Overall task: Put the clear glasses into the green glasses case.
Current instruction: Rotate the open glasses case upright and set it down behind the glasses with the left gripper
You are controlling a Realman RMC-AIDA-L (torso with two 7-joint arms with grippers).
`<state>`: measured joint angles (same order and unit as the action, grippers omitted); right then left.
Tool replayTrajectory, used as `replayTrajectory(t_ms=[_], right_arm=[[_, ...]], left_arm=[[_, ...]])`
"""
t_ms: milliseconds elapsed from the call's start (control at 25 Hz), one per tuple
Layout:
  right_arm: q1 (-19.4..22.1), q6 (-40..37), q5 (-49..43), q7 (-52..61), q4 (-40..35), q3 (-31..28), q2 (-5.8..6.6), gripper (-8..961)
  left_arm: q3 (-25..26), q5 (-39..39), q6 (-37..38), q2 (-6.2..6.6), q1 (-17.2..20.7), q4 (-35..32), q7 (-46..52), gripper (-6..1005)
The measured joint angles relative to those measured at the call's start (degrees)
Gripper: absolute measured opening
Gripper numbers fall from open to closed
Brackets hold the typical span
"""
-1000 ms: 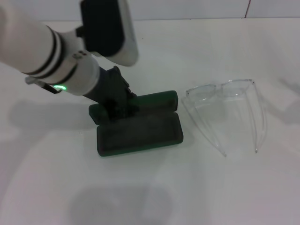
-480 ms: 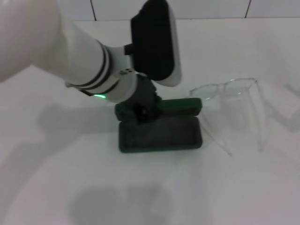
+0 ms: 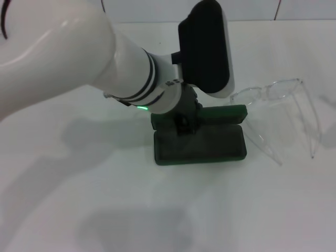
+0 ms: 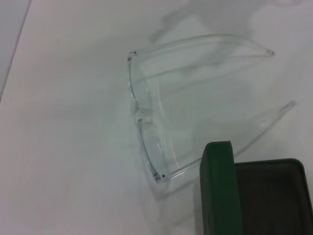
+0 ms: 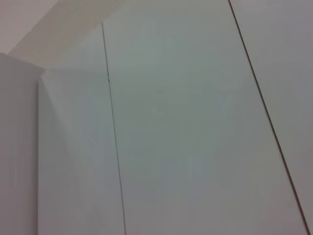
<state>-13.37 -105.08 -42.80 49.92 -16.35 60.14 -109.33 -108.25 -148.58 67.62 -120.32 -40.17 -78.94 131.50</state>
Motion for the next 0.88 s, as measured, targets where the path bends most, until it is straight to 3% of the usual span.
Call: replayTrajectory(t_ms=[880], right_arm=[[0.52, -0.07, 0.01, -0.71, 0.10, -0.11, -0.09, 835]], left_arm=[[-0.38, -0.31, -2.60, 0.09, 0.05, 0.47, -0.15, 196]])
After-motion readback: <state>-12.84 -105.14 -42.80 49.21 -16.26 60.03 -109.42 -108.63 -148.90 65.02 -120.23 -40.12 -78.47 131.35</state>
